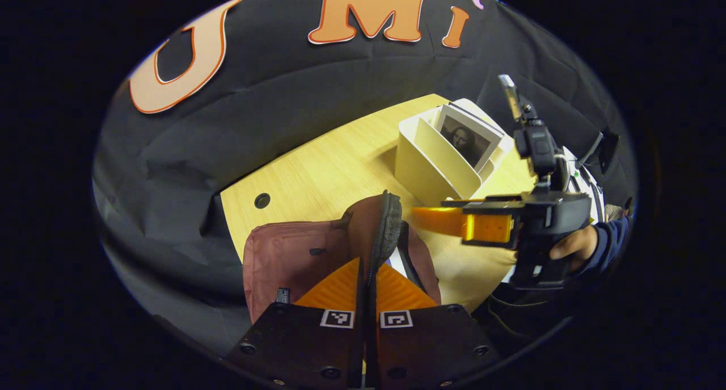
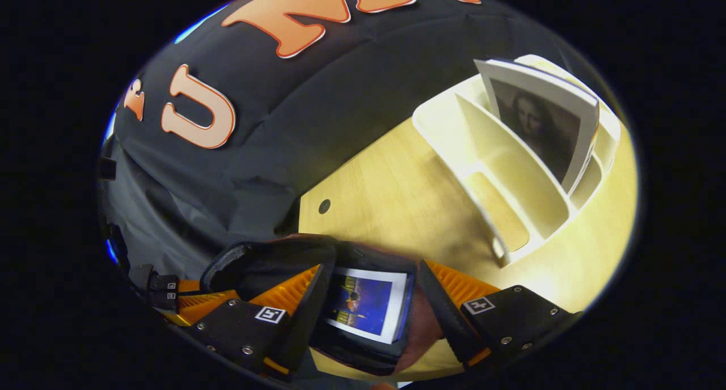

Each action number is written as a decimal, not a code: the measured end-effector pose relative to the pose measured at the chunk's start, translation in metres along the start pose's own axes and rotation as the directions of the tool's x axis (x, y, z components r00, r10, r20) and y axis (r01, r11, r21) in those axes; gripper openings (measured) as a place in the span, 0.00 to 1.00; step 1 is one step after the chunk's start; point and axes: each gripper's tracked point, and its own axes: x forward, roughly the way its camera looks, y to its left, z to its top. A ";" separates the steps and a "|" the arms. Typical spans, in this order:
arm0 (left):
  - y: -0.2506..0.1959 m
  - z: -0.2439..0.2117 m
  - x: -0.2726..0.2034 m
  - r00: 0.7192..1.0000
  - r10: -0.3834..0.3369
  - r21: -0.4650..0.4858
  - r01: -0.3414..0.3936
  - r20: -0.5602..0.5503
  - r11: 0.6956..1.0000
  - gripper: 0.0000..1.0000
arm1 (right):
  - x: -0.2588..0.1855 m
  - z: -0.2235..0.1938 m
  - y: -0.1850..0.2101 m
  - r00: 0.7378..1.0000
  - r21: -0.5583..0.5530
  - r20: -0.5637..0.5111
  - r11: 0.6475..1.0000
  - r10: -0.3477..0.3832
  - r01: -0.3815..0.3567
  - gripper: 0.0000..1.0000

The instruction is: Open the schoolbag, grab two books from the bookshelf and put them into the schoolbag.

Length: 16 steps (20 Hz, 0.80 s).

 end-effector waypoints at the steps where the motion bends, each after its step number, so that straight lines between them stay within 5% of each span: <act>1: -0.002 0.000 0.001 1.000 0.003 -0.008 -0.003 -0.001 1.000 0.02 | -0.009 0.006 -0.006 1.000 -0.034 -0.007 0.999 -0.010 0.010 0.97; 6: -0.008 -0.004 0.006 1.000 0.024 -0.042 -0.024 -0.011 0.999 0.03 | -0.062 0.053 -0.033 0.998 -0.229 -0.015 0.972 -0.059 0.054 0.98; 16: -0.014 -0.005 0.018 0.998 0.058 -0.113 -0.062 -0.034 0.992 0.03 | -0.117 0.153 -0.087 0.973 -0.528 -0.007 0.827 -0.230 0.192 0.98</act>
